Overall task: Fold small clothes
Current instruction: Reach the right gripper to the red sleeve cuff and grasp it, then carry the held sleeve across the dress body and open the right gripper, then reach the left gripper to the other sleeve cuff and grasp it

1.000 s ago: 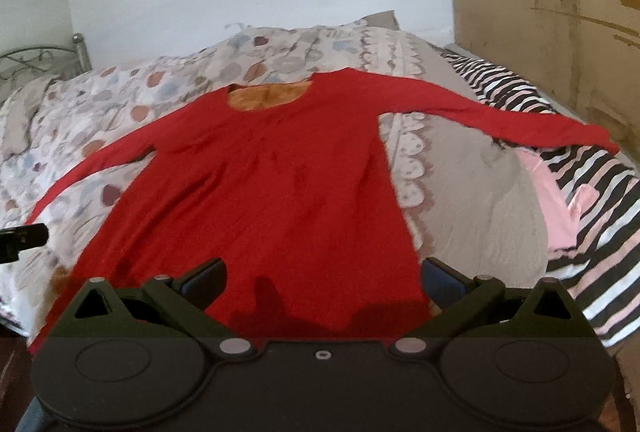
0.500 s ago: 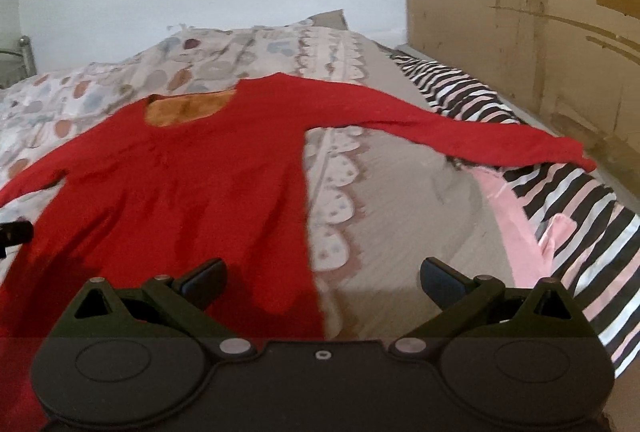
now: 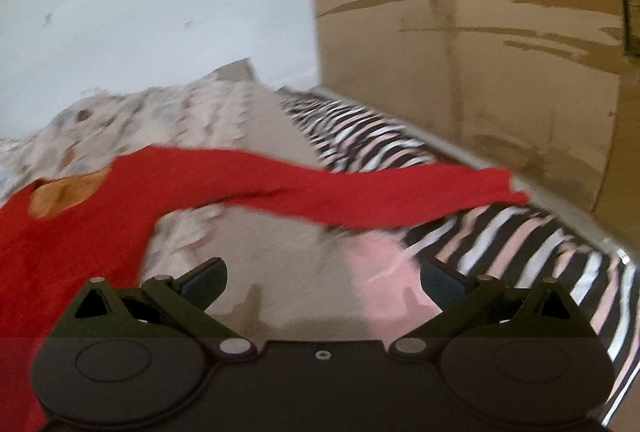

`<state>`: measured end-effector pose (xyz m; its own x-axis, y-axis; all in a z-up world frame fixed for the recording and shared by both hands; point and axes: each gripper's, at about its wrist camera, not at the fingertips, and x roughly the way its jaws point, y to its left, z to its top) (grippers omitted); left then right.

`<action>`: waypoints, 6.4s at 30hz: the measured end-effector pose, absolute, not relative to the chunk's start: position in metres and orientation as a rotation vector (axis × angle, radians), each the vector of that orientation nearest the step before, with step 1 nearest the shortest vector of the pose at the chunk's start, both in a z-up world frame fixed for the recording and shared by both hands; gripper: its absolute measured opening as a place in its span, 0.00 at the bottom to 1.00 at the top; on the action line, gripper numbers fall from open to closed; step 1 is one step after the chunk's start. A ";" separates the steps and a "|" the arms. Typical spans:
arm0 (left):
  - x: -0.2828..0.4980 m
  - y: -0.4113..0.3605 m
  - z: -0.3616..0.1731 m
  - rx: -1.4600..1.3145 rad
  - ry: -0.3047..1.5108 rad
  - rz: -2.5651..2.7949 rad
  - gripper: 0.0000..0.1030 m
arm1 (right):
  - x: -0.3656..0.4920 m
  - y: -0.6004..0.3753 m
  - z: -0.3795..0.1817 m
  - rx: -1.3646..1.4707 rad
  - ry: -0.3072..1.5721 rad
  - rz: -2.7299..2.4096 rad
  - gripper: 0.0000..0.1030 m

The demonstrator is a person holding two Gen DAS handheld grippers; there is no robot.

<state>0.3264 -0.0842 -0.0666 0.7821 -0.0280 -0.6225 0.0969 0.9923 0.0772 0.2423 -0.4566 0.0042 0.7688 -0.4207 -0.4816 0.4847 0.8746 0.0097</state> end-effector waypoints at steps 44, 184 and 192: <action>0.310 -0.078 -0.086 0.049 0.527 -0.080 1.00 | 0.273 -0.614 -0.015 0.572 0.434 -0.744 0.81; 0.307 0.069 -0.068 -0.584 0.473 -0.124 1.00 | 0.365 -0.350 -0.015 -0.449 0.581 -0.218 0.77; 0.296 0.168 -0.037 -0.553 0.408 0.149 1.00 | 0.304 -0.317 0.023 -0.232 0.562 -0.063 0.99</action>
